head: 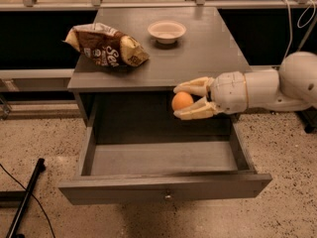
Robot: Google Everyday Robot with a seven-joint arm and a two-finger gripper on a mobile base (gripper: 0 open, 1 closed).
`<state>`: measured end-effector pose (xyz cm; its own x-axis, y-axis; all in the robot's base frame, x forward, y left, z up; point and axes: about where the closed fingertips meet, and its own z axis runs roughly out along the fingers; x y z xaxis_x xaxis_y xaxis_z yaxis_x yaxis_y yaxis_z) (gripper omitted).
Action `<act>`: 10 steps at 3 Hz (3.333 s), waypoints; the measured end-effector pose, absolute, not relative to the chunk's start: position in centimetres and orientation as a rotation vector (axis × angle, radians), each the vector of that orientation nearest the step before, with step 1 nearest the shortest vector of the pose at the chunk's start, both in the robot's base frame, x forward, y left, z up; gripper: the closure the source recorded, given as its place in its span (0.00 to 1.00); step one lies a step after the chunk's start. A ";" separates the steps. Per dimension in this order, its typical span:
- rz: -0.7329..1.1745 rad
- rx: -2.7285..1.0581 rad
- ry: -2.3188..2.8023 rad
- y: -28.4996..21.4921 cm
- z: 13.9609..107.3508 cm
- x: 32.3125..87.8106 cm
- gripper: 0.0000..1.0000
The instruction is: Pick orange from top drawer and place on counter
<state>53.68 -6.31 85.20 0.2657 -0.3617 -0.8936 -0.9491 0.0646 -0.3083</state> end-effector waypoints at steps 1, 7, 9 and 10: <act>0.588 -1.511 1.364 -7.8 88.9 57.8 1.00; 0.840 -1.150 1.841 -6.5 84.9 73.5 0.04; 0.809 -1.181 1.825 -6.6 85.6 73.6 0.00; 0.733 -1.217 1.726 -8.5 89.1 73.2 0.00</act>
Offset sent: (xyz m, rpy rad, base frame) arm 0.1853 0.0298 0.0375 -0.0491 0.3696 -0.1877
